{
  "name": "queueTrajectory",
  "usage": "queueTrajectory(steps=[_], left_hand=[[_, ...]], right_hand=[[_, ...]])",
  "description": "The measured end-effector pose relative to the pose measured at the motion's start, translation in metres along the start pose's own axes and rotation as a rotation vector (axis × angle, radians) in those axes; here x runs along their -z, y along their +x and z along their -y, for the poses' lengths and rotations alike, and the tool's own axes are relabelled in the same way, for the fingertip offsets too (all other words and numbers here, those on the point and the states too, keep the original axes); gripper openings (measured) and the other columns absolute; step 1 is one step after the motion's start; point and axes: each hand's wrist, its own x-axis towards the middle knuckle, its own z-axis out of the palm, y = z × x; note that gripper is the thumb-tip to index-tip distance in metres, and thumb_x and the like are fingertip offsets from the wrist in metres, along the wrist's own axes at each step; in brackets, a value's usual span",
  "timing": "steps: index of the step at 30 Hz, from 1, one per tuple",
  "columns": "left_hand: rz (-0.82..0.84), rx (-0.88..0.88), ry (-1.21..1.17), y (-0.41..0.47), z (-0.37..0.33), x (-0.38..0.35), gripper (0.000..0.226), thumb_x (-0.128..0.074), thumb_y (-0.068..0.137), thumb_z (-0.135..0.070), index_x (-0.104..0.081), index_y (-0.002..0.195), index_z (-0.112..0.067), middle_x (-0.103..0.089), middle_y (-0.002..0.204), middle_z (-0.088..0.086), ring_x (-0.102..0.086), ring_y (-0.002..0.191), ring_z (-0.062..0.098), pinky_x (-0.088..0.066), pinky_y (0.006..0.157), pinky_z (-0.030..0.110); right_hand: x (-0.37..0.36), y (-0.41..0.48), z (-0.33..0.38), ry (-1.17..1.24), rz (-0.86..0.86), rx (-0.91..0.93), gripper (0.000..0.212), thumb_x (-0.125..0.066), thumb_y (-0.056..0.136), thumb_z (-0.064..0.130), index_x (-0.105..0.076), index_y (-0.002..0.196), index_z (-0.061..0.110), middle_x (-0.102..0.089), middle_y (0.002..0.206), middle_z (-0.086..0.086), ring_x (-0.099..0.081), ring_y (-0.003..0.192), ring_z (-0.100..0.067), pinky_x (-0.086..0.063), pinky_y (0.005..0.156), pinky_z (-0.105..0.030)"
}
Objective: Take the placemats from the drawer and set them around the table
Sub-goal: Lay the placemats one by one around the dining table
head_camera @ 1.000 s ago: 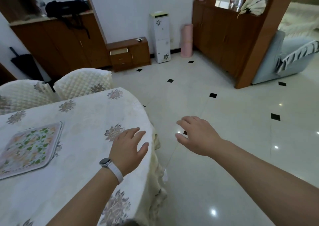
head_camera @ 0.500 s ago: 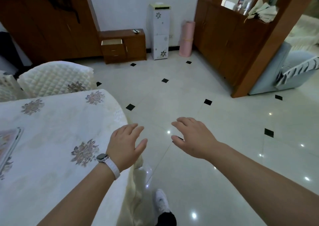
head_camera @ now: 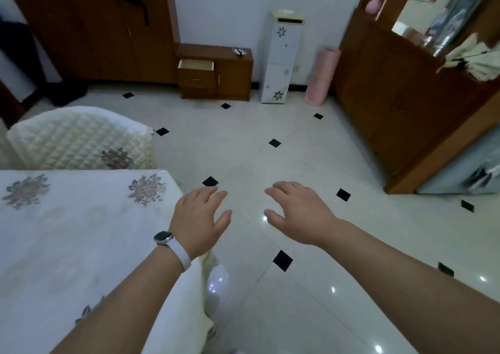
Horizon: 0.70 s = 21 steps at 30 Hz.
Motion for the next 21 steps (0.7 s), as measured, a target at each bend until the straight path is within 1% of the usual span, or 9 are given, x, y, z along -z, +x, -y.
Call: queueTrajectory(steps=[7, 12, 15, 18, 21], left_hand=[[-0.039, 0.195, 0.03, 0.024, 0.053, 0.003, 0.051, -0.043, 0.084, -0.05, -0.065, 0.119, -0.02, -0.065, 0.122, 0.006, -0.059, 0.111, 0.029, -0.044, 0.092, 0.045], [-0.039, 0.311, 0.076, 0.053, 0.082, -0.008, 0.05, -0.044, 0.084, -0.049, -0.065, 0.12, -0.021, -0.065, 0.122, 0.006, -0.059, 0.112, 0.029, -0.045, 0.092, 0.045], [-0.056, 0.374, 0.099, 0.086, 0.095, -0.018, 0.049, -0.044, 0.084, -0.049, -0.065, 0.118, -0.02, -0.065, 0.121, 0.007, -0.059, 0.111, 0.029, -0.046, 0.09, 0.045], [-0.066, 0.439, 0.113, 0.131, 0.107, -0.026, 0.05, -0.046, 0.084, -0.049, -0.065, 0.119, -0.019, -0.066, 0.12, 0.008, -0.06, 0.109, 0.029, -0.049, 0.089, 0.045], [-0.057, 0.504, 0.134, 0.184, 0.115, -0.028, 0.054, -0.044, 0.083, -0.05, -0.064, 0.121, -0.018, -0.065, 0.122, 0.009, -0.06, 0.109, 0.03, -0.049, 0.089, 0.046]], right_hand=[[0.003, 0.102, 0.006, -0.009, 0.005, 0.16, 0.054, -0.04, 0.096, 0.051, -0.042, 0.143, 0.023, -0.045, 0.144, 0.005, -0.038, 0.133, -0.019, -0.03, 0.107, -0.035], [-0.007, 0.18, 0.002, 0.061, 0.031, 0.251, 0.052, -0.042, 0.096, 0.049, -0.043, 0.142, 0.024, -0.046, 0.142, 0.006, -0.039, 0.131, -0.017, -0.031, 0.106, -0.035], [-0.012, 0.235, -0.01, 0.085, 0.047, 0.314, 0.051, -0.042, 0.095, 0.049, -0.044, 0.141, 0.025, -0.048, 0.14, 0.006, -0.041, 0.129, -0.018, -0.032, 0.105, -0.035], [-0.011, 0.298, -0.026, 0.101, 0.06, 0.389, 0.054, -0.042, 0.096, 0.049, -0.042, 0.143, 0.023, -0.046, 0.143, 0.004, -0.039, 0.132, -0.019, -0.032, 0.106, -0.037], [0.002, 0.36, -0.046, 0.116, 0.07, 0.447, 0.054, -0.041, 0.096, 0.049, -0.041, 0.143, 0.023, -0.043, 0.145, 0.004, -0.037, 0.133, -0.02, -0.031, 0.107, -0.037]])
